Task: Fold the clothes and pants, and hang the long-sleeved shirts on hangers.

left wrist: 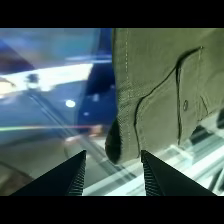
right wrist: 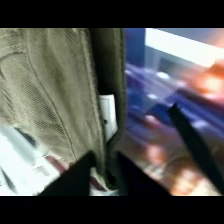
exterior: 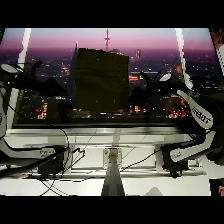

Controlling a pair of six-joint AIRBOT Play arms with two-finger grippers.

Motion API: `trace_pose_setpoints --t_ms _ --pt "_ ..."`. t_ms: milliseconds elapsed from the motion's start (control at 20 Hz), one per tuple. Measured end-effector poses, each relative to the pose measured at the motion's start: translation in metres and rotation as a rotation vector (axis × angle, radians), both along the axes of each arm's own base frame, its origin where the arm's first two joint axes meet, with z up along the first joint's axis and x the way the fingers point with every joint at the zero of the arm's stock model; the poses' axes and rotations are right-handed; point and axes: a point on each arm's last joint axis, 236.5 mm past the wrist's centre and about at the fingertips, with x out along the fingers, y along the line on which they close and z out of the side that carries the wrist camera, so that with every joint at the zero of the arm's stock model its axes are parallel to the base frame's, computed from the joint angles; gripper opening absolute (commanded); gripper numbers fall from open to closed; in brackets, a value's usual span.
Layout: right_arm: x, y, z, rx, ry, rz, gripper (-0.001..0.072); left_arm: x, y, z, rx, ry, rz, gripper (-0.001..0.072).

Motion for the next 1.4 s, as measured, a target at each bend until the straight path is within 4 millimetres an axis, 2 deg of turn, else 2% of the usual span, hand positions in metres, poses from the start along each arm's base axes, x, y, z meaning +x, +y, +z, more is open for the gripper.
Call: trace_pose_setpoints --t_ms 200,300,450,600,750,800,850,1050,1100,1150,1250,1300,1400 --pt "0.003 0.006 0.005 0.033 -0.025 0.005 0.0044 -0.031 -0.02 -0.03 -0.078 0.038 -0.021 0.0409" --pt "0.003 0.008 0.007 0.043 -0.028 0.008 0.0044 -0.042 -0.035 -0.038 -0.14 0.018 -0.028 0.0408" --pt "0.003 0.01 0.009 0.055 -0.028 0.007 0.0044 -0.049 -0.057 -0.04 -0.239 -0.044 -0.035 0.0408" --pt "0.003 0.011 0.01 0.061 -0.027 0.006 0.0044 -0.048 -0.071 -0.035 -0.301 -0.096 -0.032 0.0408" --pt "0.002 0.011 0.011 0.066 -0.024 0.008 0.0044 -0.049 -0.081 -0.016 -0.388 -0.135 -0.064 0.0402" --pt "0.002 0.012 0.011 0.068 -0.023 0.008 0.0044 -0.051 -0.086 -0.005 -0.433 -0.139 -0.086 0.0374" --pt "0.002 0.012 0.011 0.068 -0.023 0.008 0.0044 -0.056 -0.09 0.008 -0.486 -0.137 -0.117 0.03" --pt "0.001 0.012 0.012 0.072 -0.018 0.012 0.0044 -0.062 -0.1 0.066 -0.707 -0.168 -0.177 0.0239" --pt "-0.001 0.013 0.013 0.076 -0.015 0.016 0.0044 -0.064 -0.1 0.075 -0.738 -0.172 -0.19 0.0176" --pt "-0.002 0.013 0.014 0.079 -0.011 0.019 0.0044 -0.067 -0.1 0.078 -0.749 -0.168 -0.204 0.0128" --pt "-0.003 0.013 0.014 0.081 -0.007 0.023 0.0044 -0.08 -0.095 0.068 -0.705 -0.128 -0.258 0.0124" --pt "-0.004 0.013 0.014 0.083 -0.005 0.024 0.0044 -0.088 -0.09 0.055 -0.647 -0.098 -0.29 0.0172" --pt "-0.004 0.014 0.015 0.085 -0.003 0.027 0.0044 -0.101 -0.078 0.027 -0.523 -0.051 -0.342 0.0596"
